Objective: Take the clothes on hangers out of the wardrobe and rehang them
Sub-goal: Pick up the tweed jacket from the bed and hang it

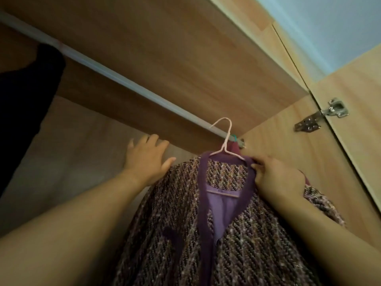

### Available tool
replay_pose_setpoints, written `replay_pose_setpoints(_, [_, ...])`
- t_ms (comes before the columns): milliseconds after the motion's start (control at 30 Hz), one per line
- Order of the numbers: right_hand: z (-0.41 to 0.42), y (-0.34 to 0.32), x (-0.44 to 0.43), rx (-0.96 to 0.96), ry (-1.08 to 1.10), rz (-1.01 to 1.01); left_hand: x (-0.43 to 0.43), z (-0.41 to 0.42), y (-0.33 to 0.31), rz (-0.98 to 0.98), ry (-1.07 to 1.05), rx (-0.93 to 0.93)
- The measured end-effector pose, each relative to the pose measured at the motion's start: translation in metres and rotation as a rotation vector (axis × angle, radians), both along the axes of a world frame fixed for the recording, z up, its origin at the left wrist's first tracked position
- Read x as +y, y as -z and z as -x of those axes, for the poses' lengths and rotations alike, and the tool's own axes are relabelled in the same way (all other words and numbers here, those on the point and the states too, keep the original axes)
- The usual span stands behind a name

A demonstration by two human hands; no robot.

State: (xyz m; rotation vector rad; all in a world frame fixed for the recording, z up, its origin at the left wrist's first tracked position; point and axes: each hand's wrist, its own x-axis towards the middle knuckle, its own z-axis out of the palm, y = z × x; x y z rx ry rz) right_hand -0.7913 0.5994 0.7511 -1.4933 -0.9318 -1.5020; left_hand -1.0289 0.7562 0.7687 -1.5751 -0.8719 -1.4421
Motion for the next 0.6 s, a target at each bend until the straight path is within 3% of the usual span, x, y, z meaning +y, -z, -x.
replay_pose_setpoints(267, [-0.006,-0.061,0.022,-0.046,0.024,0.009,-0.009,-0.012,-0.082,-0.112,-0.109,-0.001])
replay_pose_setpoints(600, [-0.002,-0.071,0.048,0.013,-0.025,0.012,0.018,-0.016,-0.042,0.02,-0.001,-0.031])
